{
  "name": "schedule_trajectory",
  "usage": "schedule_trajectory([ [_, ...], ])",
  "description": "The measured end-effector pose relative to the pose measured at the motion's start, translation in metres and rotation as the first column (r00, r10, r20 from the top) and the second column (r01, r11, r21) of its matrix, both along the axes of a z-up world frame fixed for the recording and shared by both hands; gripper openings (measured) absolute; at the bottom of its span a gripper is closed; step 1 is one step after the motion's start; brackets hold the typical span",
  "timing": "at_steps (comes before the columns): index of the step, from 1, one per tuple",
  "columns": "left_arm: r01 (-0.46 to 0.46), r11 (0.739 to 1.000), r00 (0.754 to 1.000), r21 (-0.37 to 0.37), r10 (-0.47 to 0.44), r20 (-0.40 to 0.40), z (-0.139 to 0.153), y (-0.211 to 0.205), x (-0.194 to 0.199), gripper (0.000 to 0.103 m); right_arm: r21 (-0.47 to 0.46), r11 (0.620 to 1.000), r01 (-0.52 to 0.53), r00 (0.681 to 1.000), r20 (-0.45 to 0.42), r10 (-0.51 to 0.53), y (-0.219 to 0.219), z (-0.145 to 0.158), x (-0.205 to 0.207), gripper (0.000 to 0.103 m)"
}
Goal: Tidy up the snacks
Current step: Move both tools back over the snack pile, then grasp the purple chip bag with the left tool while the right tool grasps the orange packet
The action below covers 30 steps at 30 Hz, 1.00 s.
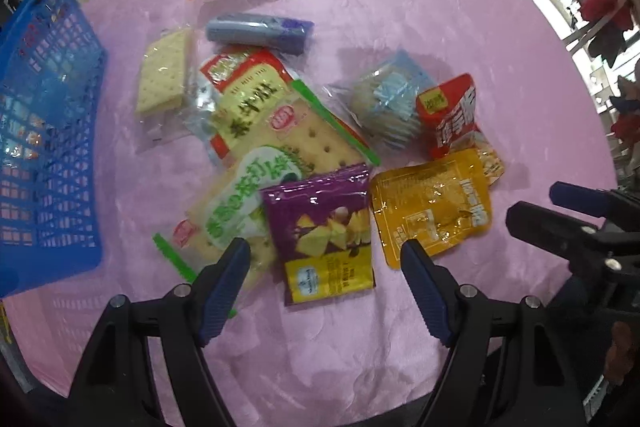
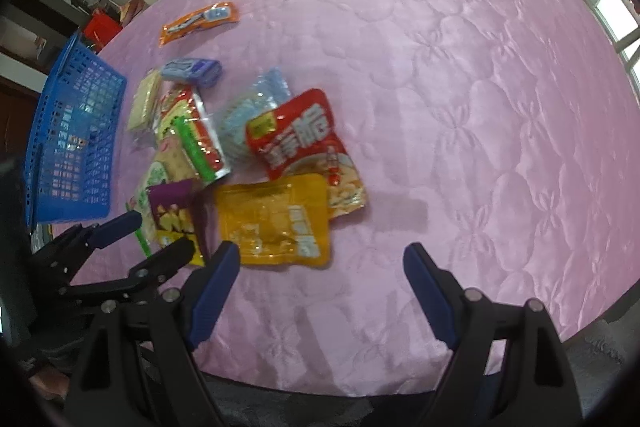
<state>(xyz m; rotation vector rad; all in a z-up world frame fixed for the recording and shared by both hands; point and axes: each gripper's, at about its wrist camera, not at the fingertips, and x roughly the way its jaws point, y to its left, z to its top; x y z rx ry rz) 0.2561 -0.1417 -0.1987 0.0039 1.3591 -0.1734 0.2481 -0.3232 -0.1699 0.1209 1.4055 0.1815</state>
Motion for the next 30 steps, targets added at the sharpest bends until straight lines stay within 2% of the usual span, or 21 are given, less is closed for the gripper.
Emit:
schedule_trajectory([
  [4, 0.004, 0.999, 1.000, 0.046, -0.006, 0.025, -0.002, -0.011, 0.002, 0.076, 0.007, 1.000, 0.005, 1.000, -0.011, -0.005, -0.003, -0.006, 0.002, 0.087],
  [7, 0.019, 0.998, 1.000, 0.067, -0.020, 0.014, -0.002, -0.017, 0.003, 0.075, 0.006, 1.000, 0.007, 1.000, -0.018, -0.007, -0.005, -0.010, 0.002, 0.087],
  [9, 0.029, 0.998, 0.999, 0.064, -0.030, 0.012, -0.001, -0.019, 0.002, 0.070, 0.009, 1.000, 0.008, 1.000, -0.022, -0.008, -0.005, -0.011, 0.002, 0.087],
  [11, 0.034, 0.997, 0.999, 0.070, -0.035, 0.013, 0.001, -0.019, 0.001, 0.054, 0.014, 1.000, 0.006, 1.000, -0.028, -0.006, -0.002, -0.013, 0.002, 0.087],
  [13, 0.031, 0.998, 0.999, 0.055, -0.032, 0.002, 0.001, -0.017, 0.001, 0.046, 0.017, 1.000, 0.003, 0.999, -0.034, -0.003, 0.002, -0.016, 0.001, 0.087],
  [15, 0.037, 0.999, 0.999, 0.033, -0.037, 0.004, 0.006, -0.013, 0.001, 0.046, 0.018, 1.000, 0.001, 0.999, -0.041, -0.001, 0.006, -0.017, 0.001, 0.087],
  [18, 0.042, 0.998, 0.999, 0.051, -0.043, 0.031, 0.012, 0.000, 0.000, 0.046, 0.024, 1.000, -0.001, 0.999, -0.046, 0.002, 0.013, -0.017, 0.003, 0.087],
  [23, 0.025, 0.999, 0.999, 0.027, -0.027, 0.047, 0.019, 0.020, -0.005, 0.046, 0.024, 1.000, -0.007, 0.999, -0.049, 0.008, 0.029, -0.018, 0.008, 0.087],
  [30, 0.010, 1.000, 0.999, -0.004, -0.009, 0.051, 0.024, 0.050, -0.011, 0.046, -0.007, 1.000, -0.020, 0.996, -0.088, 0.020, 0.056, -0.036, 0.015, 0.087],
])
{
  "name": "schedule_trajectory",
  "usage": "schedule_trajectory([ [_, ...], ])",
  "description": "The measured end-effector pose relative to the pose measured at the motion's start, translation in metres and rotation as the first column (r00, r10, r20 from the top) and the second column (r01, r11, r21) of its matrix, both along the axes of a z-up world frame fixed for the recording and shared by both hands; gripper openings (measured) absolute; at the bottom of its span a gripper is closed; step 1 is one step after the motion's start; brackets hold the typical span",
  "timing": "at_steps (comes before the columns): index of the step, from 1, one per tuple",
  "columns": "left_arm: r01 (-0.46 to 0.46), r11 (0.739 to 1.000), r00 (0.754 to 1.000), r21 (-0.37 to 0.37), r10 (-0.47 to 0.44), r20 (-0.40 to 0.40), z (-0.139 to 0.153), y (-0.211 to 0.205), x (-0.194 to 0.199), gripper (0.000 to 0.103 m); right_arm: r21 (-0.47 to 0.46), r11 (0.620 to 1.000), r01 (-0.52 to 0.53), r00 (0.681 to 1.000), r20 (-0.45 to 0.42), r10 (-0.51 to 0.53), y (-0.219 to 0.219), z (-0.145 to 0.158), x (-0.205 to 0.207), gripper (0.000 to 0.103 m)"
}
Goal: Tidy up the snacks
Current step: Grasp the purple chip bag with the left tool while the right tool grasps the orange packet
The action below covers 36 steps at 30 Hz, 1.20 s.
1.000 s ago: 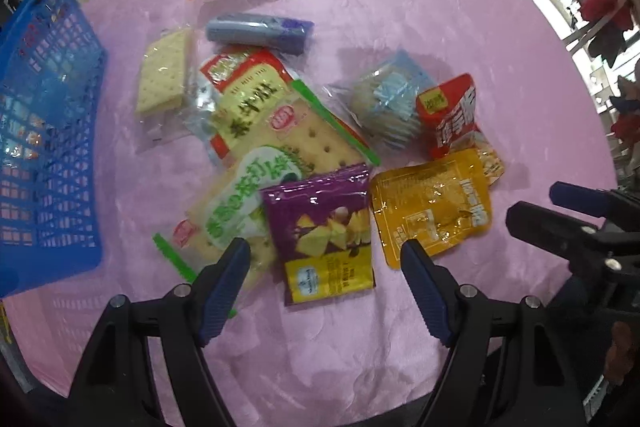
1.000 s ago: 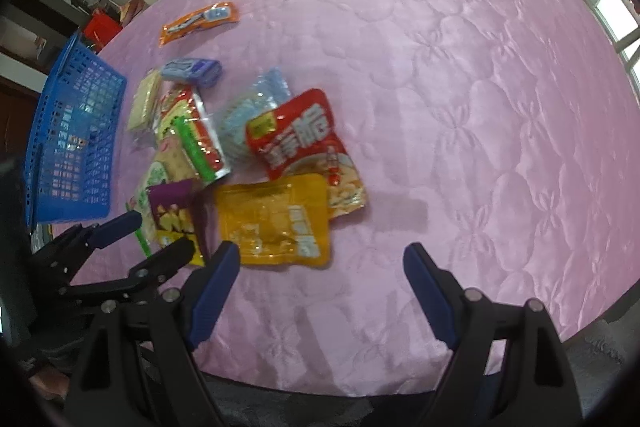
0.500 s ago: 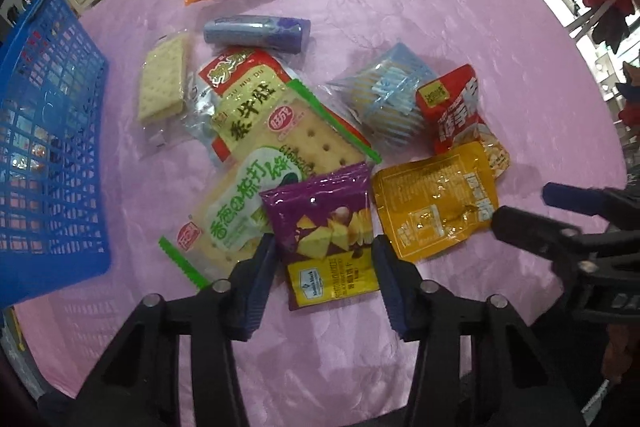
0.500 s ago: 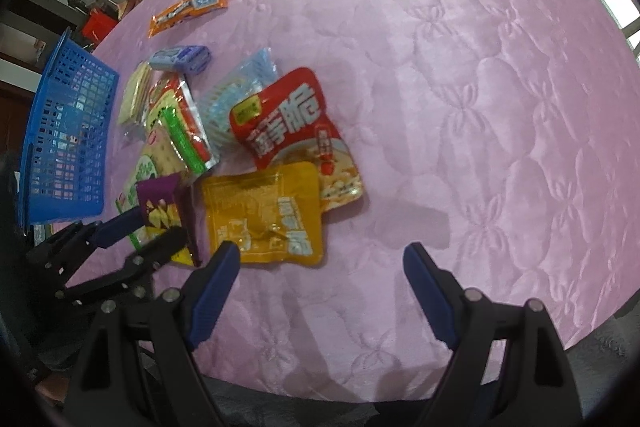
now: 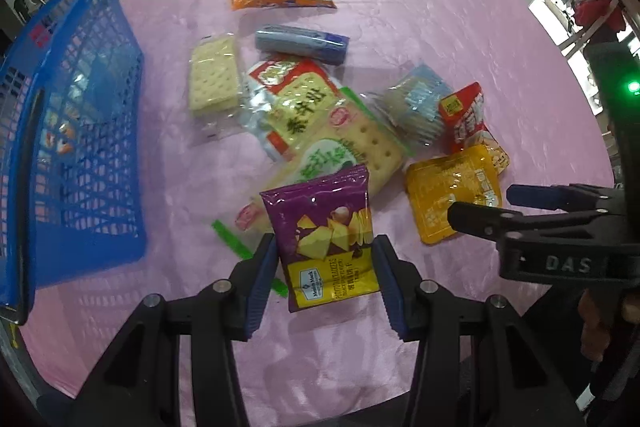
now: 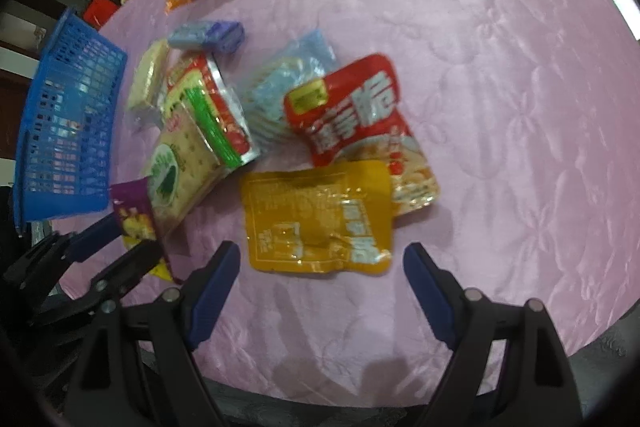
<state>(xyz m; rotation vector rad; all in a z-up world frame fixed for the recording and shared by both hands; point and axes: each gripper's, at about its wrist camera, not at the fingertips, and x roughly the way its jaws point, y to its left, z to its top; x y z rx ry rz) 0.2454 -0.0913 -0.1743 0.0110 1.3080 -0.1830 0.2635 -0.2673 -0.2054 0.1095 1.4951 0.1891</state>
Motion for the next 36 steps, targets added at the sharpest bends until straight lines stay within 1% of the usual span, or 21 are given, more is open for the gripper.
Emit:
schedule_trajectory([
  [2, -0.009, 1.000, 1.000, 0.007, 0.009, 0.007, 0.000, 0.008, 0.000, 0.046, -0.011, 1.000, -0.007, 1.000, 0.000, 0.007, 0.006, -0.003, 0.002, 0.087],
  [4, -0.015, 1.000, 1.000, 0.005, 0.015, 0.005, 0.001, 0.008, -0.005, 0.046, -0.045, 0.999, -0.019, 1.000, 0.003, 0.019, 0.013, -0.007, 0.005, 0.087],
  [7, -0.012, 0.999, 1.000, -0.030, 0.012, -0.007, 0.003, 0.007, -0.006, 0.046, -0.078, 0.997, -0.026, 1.000, 0.000, 0.026, 0.020, -0.013, 0.008, 0.088],
  [10, -0.005, 1.000, 1.000, -0.012, 0.005, 0.007, 0.001, 0.006, -0.005, 0.046, -0.108, 0.994, -0.022, 1.000, 0.002, 0.022, 0.029, -0.016, 0.012, 0.088],
  [11, -0.005, 1.000, 1.000, -0.008, 0.005, 0.009, 0.001, 0.006, -0.005, 0.046, -0.129, 0.991, -0.024, 1.000, 0.000, 0.025, 0.032, -0.017, 0.014, 0.088],
  [15, 0.005, 1.000, 1.000, -0.030, -0.005, 0.003, -0.002, 0.007, -0.004, 0.046, -0.209, 0.977, -0.038, 0.999, -0.001, 0.039, 0.056, -0.022, 0.021, 0.089],
  [18, 0.023, 0.999, 1.000, -0.027, -0.022, 0.011, -0.004, 0.006, -0.006, 0.046, -0.254, 0.965, -0.060, 0.998, 0.015, 0.066, 0.072, -0.029, 0.022, 0.096],
  [21, 0.027, 0.999, 1.000, -0.035, -0.027, 0.012, -0.006, 0.008, -0.006, 0.046, -0.247, 0.968, -0.051, 0.996, 0.055, 0.067, 0.078, -0.030, 0.020, 0.098],
  [23, 0.022, 0.999, 1.000, -0.045, -0.021, 0.008, -0.006, 0.013, -0.006, 0.037, -0.246, 0.967, -0.070, 0.994, 0.067, 0.089, 0.079, -0.029, 0.018, 0.098],
  [24, 0.016, 0.999, 1.000, -0.049, -0.016, 0.005, -0.007, 0.015, -0.005, 0.037, -0.246, 0.966, -0.081, 0.992, 0.072, 0.101, 0.080, -0.029, 0.013, 0.098],
  [25, 0.010, 0.998, 1.000, -0.057, -0.009, 0.003, -0.008, 0.017, -0.004, 0.037, -0.246, 0.966, -0.085, 0.992, 0.074, 0.106, 0.082, -0.029, 0.013, 0.096],
  [27, 0.006, 0.998, 1.000, -0.067, -0.005, 0.003, -0.008, 0.020, -0.003, 0.036, -0.248, 0.961, -0.122, 0.985, 0.086, 0.147, 0.088, -0.026, 0.011, 0.088],
  [29, 0.007, 0.998, 1.000, -0.067, -0.007, 0.005, -0.008, 0.020, -0.003, 0.036, -0.250, 0.957, -0.150, 0.979, 0.096, 0.179, 0.100, -0.023, 0.006, 0.074],
  [30, 0.008, 0.998, 1.000, -0.068, -0.008, 0.003, -0.008, 0.020, -0.003, 0.036, -0.255, 0.953, -0.163, 0.976, 0.103, 0.194, 0.106, -0.022, 0.003, 0.071],
  [34, 0.000, 0.995, 1.000, -0.095, -0.001, -0.014, -0.011, 0.023, -0.007, 0.036, -0.243, 0.955, -0.169, 0.970, 0.133, 0.206, 0.113, -0.022, -0.002, 0.067],
  [36, 0.004, 0.996, 1.000, -0.091, -0.005, -0.015, -0.013, 0.023, -0.010, 0.036, -0.232, 0.957, -0.176, 0.968, 0.139, 0.211, 0.115, -0.022, 0.000, 0.065],
])
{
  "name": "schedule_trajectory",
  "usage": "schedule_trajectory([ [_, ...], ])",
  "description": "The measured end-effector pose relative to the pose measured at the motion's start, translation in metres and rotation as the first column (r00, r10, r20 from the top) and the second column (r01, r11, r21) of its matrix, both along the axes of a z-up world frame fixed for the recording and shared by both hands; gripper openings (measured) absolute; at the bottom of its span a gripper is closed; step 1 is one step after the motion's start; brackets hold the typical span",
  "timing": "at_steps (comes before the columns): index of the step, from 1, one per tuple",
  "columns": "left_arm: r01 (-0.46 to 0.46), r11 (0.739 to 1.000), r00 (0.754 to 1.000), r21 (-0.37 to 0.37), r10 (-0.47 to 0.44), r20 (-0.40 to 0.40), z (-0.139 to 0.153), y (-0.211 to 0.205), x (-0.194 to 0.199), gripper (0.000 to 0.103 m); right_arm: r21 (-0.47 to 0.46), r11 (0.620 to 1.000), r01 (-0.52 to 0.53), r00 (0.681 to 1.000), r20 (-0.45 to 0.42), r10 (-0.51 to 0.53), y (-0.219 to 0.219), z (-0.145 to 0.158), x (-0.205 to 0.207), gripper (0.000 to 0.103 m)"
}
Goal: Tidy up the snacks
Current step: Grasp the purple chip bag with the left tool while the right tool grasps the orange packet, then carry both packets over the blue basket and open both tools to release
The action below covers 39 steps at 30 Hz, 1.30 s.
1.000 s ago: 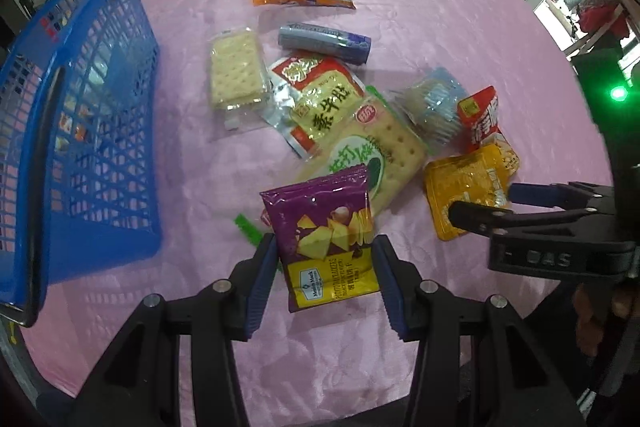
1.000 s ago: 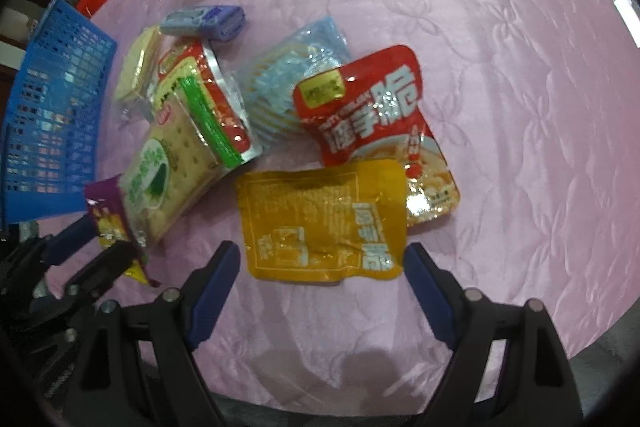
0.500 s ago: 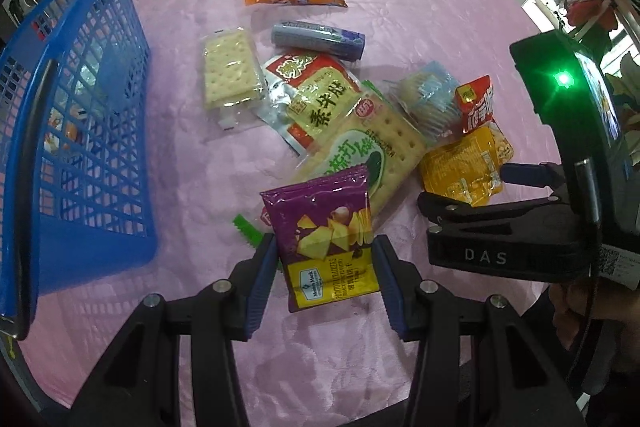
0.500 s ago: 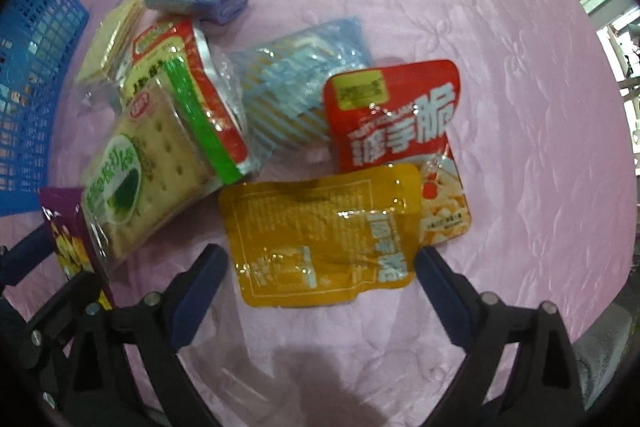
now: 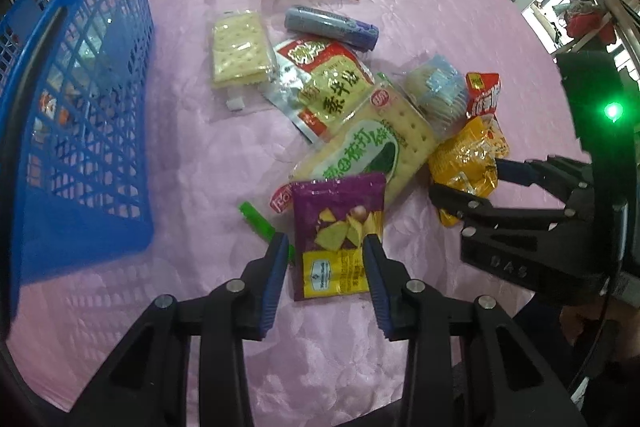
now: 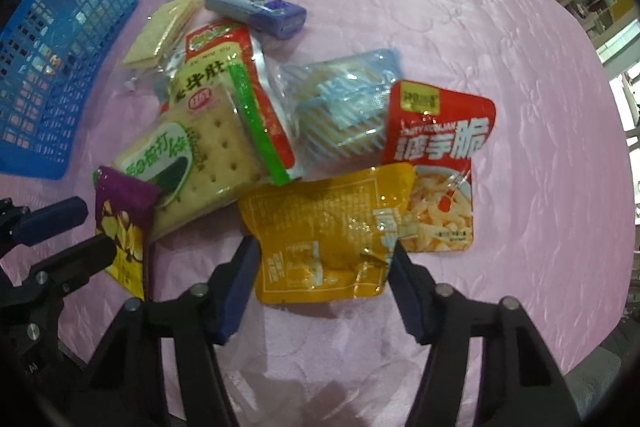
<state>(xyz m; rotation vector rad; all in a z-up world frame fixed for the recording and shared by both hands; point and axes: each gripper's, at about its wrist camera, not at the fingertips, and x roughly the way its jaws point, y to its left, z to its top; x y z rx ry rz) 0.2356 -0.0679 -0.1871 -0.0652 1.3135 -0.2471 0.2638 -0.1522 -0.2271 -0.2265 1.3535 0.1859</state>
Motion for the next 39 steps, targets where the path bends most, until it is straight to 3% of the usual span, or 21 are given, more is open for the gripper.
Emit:
schedule_trajectory([
  [2, 0.003, 1.000, 1.000, 0.000, -0.003, 0.003, -0.001, -0.001, -0.002, 0.046, -0.024, 1.000, -0.001, 1.000, 0.031, 0.001, 0.000, 0.006, -0.001, 0.035],
  [5, 0.007, 1.000, 1.000, -0.008, -0.007, 0.007, -0.003, -0.006, -0.003, 0.054, 0.009, 1.000, -0.007, 1.000, 0.009, 0.007, -0.011, 0.010, -0.003, 0.035],
  [7, 0.010, 1.000, 1.000, 0.024, -0.011, 0.012, -0.006, -0.011, -0.002, 0.054, 0.009, 1.000, -0.017, 1.000, 0.012, 0.016, -0.010, 0.010, -0.005, 0.035],
  [9, 0.018, 0.998, 1.000, 0.060, -0.018, 0.012, -0.010, -0.016, 0.000, 0.061, 0.015, 1.000, -0.025, 1.000, 0.014, 0.024, -0.017, 0.009, -0.007, 0.035],
  [17, 0.038, 0.988, 0.999, 0.151, -0.037, -0.013, -0.026, -0.039, 0.008, 0.062, 0.187, 0.982, 0.017, 0.999, -0.033, -0.011, -0.052, 0.010, -0.014, 0.034],
  [21, 0.031, 0.985, 0.999, 0.172, -0.028, -0.020, -0.032, -0.047, 0.012, 0.056, 0.170, 0.985, 0.043, 0.999, -0.013, -0.041, -0.062, 0.009, -0.020, 0.034],
  [26, 0.021, 0.985, 1.000, 0.174, -0.017, -0.022, -0.032, -0.052, 0.012, 0.047, 0.124, 0.992, -0.005, 1.000, 0.005, 0.005, -0.059, 0.010, -0.022, 0.034],
  [32, 0.006, 0.988, 1.000, 0.152, -0.004, -0.008, -0.024, -0.035, -0.005, 0.045, 0.148, 0.989, 0.024, 1.000, -0.001, -0.024, -0.052, 0.009, -0.032, 0.034],
  [39, -0.001, 0.992, 0.999, 0.129, -0.006, 0.054, 0.001, -0.026, -0.012, 0.045, 0.195, 0.980, 0.034, 0.998, 0.041, -0.043, -0.063, 0.035, -0.049, 0.033],
])
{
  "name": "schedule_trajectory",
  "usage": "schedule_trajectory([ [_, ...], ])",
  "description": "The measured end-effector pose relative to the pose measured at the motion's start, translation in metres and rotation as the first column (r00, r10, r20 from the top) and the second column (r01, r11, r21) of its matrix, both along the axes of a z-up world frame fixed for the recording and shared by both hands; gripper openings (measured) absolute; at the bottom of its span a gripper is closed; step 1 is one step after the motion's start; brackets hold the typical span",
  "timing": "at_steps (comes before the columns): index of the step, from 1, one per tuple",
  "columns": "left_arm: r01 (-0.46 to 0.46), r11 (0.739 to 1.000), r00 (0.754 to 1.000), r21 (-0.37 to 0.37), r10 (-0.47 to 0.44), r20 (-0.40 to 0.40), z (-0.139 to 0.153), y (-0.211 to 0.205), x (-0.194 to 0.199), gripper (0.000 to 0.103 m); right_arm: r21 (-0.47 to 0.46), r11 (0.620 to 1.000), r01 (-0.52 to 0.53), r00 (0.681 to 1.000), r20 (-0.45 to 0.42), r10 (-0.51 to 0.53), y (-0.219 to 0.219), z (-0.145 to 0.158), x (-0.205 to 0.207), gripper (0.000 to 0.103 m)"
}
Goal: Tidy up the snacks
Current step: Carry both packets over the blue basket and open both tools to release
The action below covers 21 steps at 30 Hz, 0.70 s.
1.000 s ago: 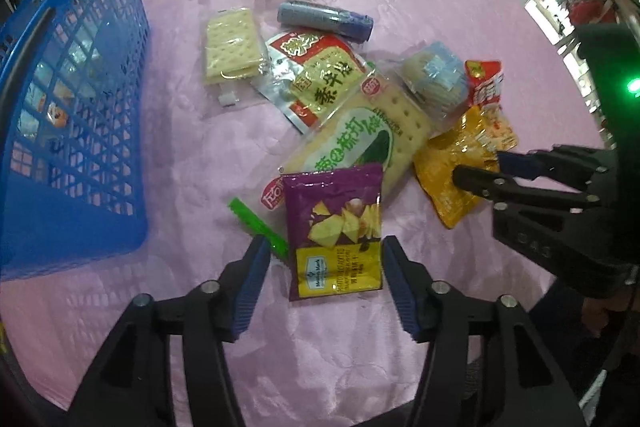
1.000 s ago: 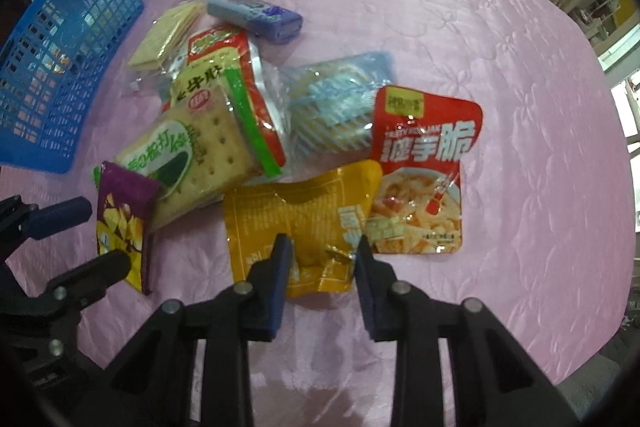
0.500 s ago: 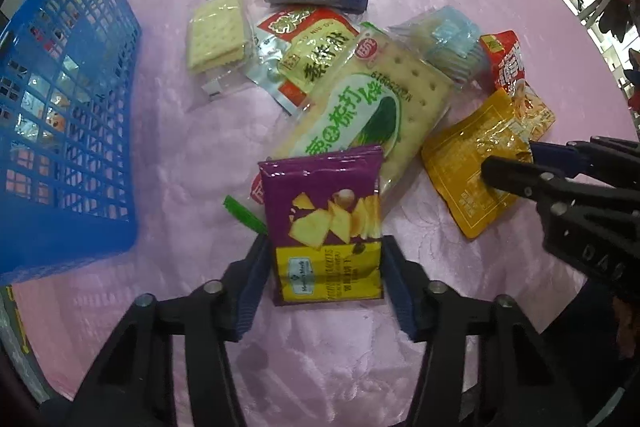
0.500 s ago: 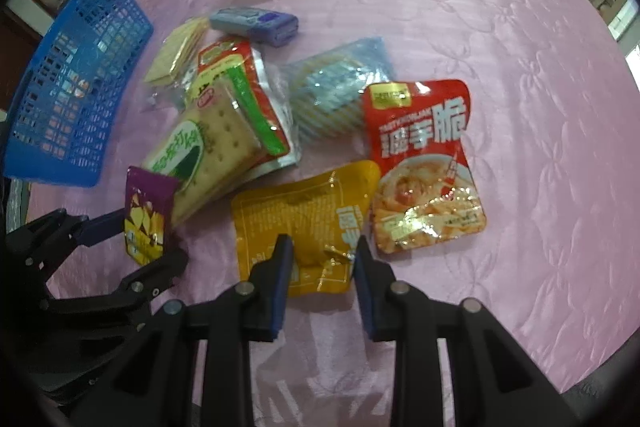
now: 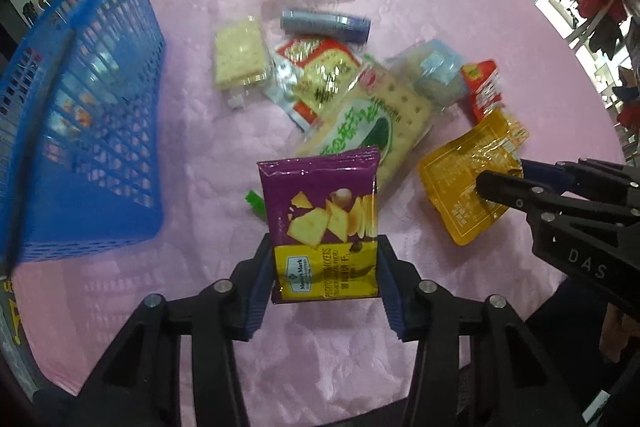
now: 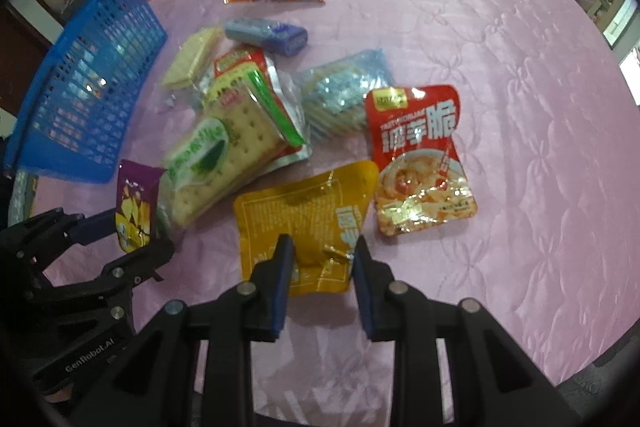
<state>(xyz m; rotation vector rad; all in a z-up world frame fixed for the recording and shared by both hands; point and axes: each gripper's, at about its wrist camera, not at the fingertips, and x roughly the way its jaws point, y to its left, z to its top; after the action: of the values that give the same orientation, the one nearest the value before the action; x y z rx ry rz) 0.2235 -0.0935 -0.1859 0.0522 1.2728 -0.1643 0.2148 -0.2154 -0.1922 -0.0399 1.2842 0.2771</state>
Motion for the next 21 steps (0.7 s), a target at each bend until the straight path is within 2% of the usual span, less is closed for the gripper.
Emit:
schedule_trajectory([
  [11, -0.010, 0.999, 0.986, -0.044, 0.017, 0.166, 0.092, 0.030, -0.018, 0.045, 0.036, 0.999, -0.025, 0.990, 0.141, 0.019, 0.014, 0.090, -0.011, 0.033],
  [17, -0.064, 0.997, 0.973, -0.046, 0.073, 0.218, 0.131, 0.074, -0.020, 0.045, 0.055, 0.994, -0.090, 0.973, 0.218, 0.076, 0.063, 0.125, -0.002, 0.033],
  [21, -0.098, 0.995, 0.966, -0.037, 0.104, 0.238, 0.146, 0.104, -0.019, 0.045, 0.062, 0.987, -0.147, 0.960, 0.251, 0.127, 0.099, 0.144, 0.001, 0.033],
])
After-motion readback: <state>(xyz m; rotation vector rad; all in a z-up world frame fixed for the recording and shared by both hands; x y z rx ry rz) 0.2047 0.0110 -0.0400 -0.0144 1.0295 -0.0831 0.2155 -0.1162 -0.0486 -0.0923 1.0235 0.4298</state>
